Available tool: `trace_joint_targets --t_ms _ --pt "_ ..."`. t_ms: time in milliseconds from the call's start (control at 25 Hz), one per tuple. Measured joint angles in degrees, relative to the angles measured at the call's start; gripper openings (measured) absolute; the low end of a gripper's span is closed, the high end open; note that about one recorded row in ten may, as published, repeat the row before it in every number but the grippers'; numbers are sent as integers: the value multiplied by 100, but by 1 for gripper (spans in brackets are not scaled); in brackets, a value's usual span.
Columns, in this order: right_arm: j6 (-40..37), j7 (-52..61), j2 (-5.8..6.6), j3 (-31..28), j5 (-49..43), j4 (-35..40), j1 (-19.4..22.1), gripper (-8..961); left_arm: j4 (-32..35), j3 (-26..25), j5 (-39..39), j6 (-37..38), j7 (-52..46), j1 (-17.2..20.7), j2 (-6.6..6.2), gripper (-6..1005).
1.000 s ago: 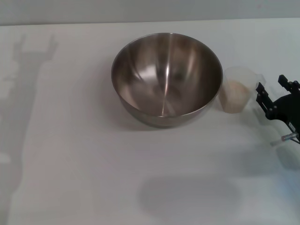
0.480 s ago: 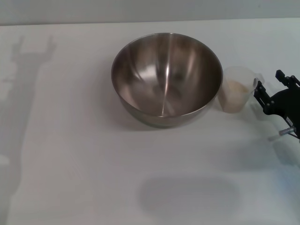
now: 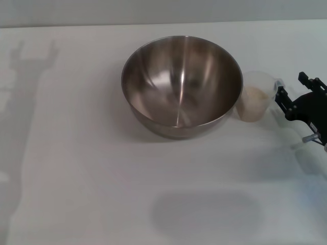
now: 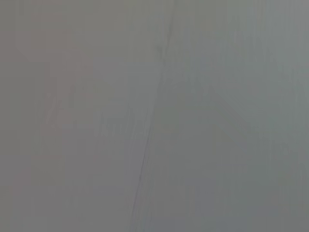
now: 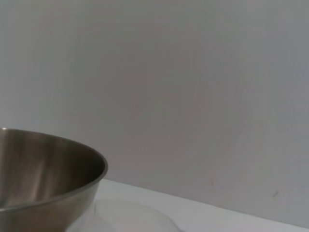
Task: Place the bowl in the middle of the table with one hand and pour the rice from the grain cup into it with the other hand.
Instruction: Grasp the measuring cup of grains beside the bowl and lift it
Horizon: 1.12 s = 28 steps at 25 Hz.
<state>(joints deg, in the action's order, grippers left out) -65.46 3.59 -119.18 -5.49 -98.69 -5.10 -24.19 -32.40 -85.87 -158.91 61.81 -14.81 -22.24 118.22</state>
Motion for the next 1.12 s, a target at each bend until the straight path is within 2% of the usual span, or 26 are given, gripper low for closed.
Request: trace_joint_targets --t_ms 480,560,760,1120 --pt "49 -15 0 32 -1 0 -87 549 -17 0 5 69 -29 78 -1 870" --pt "45 -16 0 36 -2 -1 -87 303 -17 0 6 69 -30 81 -1 870" --pt "46 -17 -8 10 6 -16 -86 86 -21 0 12 76 -31 83 -3 870" --pt "12 -24 -26 -210 50 -36 -81 13 -21 0 11 129 -51 101 -11 870"
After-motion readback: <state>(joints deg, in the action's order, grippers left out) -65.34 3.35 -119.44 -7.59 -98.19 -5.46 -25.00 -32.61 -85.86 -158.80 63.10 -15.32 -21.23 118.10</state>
